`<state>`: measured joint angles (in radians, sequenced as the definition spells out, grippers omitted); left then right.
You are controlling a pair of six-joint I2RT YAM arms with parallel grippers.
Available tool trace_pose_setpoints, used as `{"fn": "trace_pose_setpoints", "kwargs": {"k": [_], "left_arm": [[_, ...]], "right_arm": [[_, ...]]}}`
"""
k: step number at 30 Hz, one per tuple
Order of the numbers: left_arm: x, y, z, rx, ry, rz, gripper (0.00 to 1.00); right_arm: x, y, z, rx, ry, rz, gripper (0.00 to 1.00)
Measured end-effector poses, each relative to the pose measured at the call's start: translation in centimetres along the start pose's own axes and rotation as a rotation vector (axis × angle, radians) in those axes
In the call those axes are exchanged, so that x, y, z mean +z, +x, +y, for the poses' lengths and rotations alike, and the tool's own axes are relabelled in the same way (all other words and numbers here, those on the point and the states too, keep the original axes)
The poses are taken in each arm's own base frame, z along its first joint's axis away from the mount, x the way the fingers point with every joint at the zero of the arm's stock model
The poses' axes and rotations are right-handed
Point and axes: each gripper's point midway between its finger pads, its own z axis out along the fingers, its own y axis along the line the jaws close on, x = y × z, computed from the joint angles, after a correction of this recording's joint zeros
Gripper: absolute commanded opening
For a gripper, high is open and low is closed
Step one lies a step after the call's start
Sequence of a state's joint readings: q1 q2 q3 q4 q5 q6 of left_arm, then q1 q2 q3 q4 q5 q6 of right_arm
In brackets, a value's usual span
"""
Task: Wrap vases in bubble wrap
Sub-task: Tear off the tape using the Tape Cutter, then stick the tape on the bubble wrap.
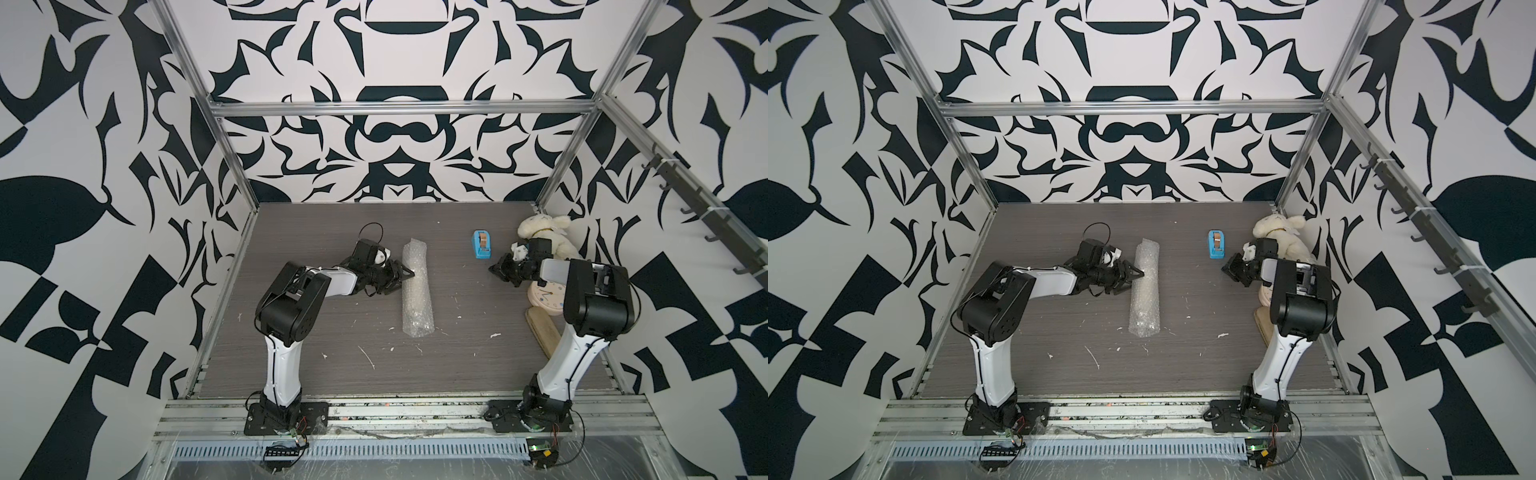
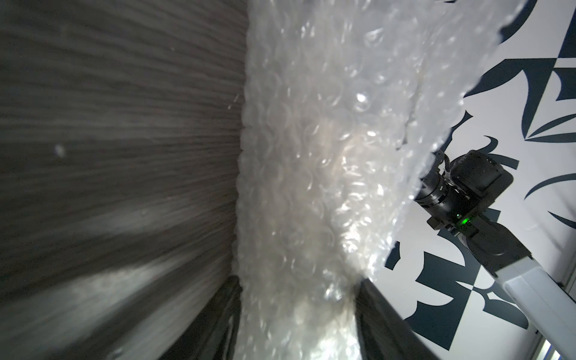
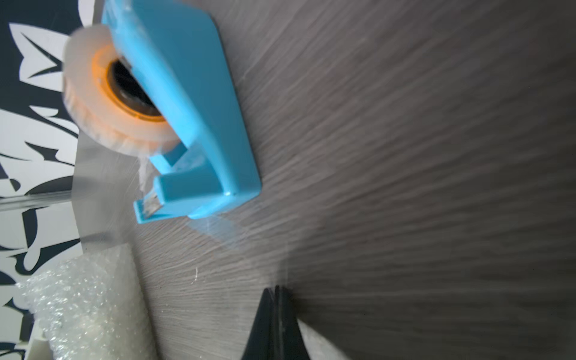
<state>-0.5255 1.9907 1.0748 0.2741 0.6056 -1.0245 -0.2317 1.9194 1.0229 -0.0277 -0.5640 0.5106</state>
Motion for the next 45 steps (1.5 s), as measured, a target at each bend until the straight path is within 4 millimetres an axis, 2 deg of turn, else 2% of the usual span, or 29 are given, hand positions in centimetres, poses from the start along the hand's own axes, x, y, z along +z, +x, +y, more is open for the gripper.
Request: {"fn": "trace_pose_setpoints", "kwargs": {"k": [7, 11, 13, 17, 21, 25, 27, 30, 33, 35, 38, 45], "left_arm": [[0.0, 0.0, 0.0, 0.000, -0.002, -0.002, 0.60], [0.0, 0.0, 0.0, 0.000, -0.002, -0.002, 0.60], [0.0, 0.0, 0.0, 0.000, -0.002, -0.002, 0.60], [0.0, 0.0, 0.0, 0.001, -0.002, -0.002, 0.60], [-0.1, 0.0, -0.1, 0.002, -0.004, -0.004, 0.60], [-0.2, 0.0, 0.0, 0.000, -0.011, -0.006, 0.60], [-0.3, 0.0, 0.0, 0.000, -0.015, -0.008, 0.60], [-0.3, 0.0, 0.0, 0.000, -0.016, -0.008, 0.60], [-0.3, 0.0, 0.0, 0.002, -0.015, -0.008, 0.60], [-0.3, 0.0, 0.0, 0.002, -0.016, -0.007, 0.60], [-0.2, 0.0, -0.1, 0.001, -0.016, -0.006, 0.60], [-0.2, 0.0, -0.2, 0.001, -0.019, -0.004, 0.60]], "right_arm": [[-0.6, 0.2, -0.3, 0.015, -0.007, -0.009, 0.00], [-1.5, 1.7, 0.0, -0.011, -0.027, 0.013, 0.00], [-2.3, 2.4, 0.8, -0.042, -0.058, 0.017, 0.00], [-4.6, 3.0, 4.8, -0.188, -0.146, 0.013, 0.00], [-5.5, 4.6, 10.3, -0.392, -0.232, 0.048, 0.00], [-5.6, 8.4, 15.9, -0.568, -0.344, 0.152, 0.00], [-5.8, 11.0, 18.5, -0.658, -0.409, 0.220, 0.00], [-6.5, 14.7, 21.8, -0.777, -0.499, 0.316, 0.00], [-7.2, 17.7, 24.2, -0.870, -0.577, 0.420, 0.00], [-7.4, 19.4, 25.1, -0.915, -0.611, 0.485, 0.00], [-7.4, 21.2, 25.2, -0.947, -0.622, 0.585, 0.00], [-6.2, 25.0, 23.2, -0.951, -0.582, 0.807, 0.00]]}}
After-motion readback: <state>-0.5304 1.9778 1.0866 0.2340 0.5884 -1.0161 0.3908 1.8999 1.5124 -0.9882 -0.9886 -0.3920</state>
